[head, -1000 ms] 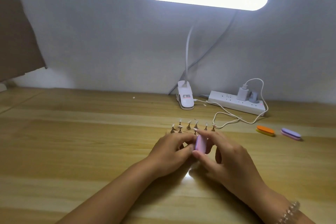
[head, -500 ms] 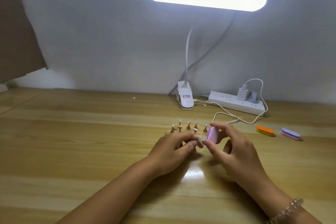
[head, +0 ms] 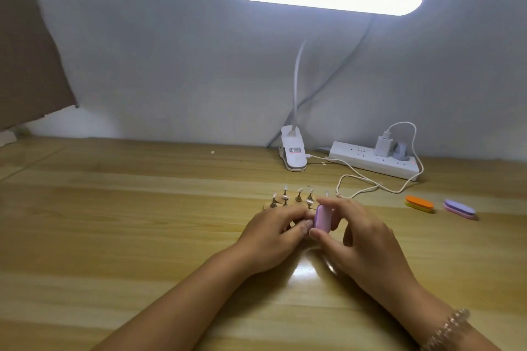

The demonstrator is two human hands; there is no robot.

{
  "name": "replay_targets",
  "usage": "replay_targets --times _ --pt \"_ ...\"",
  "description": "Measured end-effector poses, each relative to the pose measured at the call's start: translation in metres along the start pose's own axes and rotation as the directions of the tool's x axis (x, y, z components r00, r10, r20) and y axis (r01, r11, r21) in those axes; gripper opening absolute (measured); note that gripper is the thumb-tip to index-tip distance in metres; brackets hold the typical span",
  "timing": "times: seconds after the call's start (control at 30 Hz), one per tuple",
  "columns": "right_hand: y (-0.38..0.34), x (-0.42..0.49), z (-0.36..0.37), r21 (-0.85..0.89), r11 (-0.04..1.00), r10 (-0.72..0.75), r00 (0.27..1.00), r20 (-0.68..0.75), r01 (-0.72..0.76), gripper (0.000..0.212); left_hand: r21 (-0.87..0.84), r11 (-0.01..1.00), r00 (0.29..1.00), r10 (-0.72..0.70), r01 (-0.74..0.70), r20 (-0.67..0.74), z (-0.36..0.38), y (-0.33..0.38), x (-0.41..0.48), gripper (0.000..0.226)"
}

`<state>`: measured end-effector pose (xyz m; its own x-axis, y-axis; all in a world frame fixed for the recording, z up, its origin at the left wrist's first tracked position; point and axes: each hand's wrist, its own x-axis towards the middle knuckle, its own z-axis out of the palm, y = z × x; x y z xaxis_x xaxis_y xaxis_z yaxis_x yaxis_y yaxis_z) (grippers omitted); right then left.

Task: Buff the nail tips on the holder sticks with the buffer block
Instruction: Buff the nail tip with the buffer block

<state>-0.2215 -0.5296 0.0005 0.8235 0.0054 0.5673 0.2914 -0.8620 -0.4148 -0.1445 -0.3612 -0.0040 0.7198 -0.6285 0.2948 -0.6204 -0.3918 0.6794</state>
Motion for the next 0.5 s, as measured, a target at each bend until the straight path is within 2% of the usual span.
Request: replay_targets --times 0.17,0.3,0.4,0.43,0.5 --pt "0.003 -0.0005 -0.0024 0.092 0.994 0.074 0.992 -0.106 -0.064 0.042 -0.079 0.997 1.0 -0.008 0.008 -0.004 0.0006 -0.0015 0.0001 0.016" --pt "-0.0007 -0.0025 0.0008 0.018 1.0 0.008 1.0 0.0 -0.008 0.043 -0.151 0.988 1.0 0.003 -0.005 -0.011 0.0004 -0.0028 0.0005 0.016" --pt "0.0055 0.0029 -0.0005 0.069 0.99 0.126 0.99 -0.06 -0.122 0.04 -0.195 0.981 1.0 0.008 -0.01 -0.012 0.0 -0.0027 0.0009 0.017" --pt "0.0064 0.0026 -0.0013 0.078 0.989 0.134 0.988 -0.072 -0.128 0.04 -0.212 0.977 1.0 0.004 -0.008 -0.017 0.0001 -0.0025 0.0011 0.017" --pt "0.0017 -0.0005 -0.002 0.041 0.997 0.059 0.998 -0.029 -0.058 0.043 -0.249 0.969 0.999 -0.014 0.005 -0.033 -0.0006 -0.0027 0.0012 0.019"
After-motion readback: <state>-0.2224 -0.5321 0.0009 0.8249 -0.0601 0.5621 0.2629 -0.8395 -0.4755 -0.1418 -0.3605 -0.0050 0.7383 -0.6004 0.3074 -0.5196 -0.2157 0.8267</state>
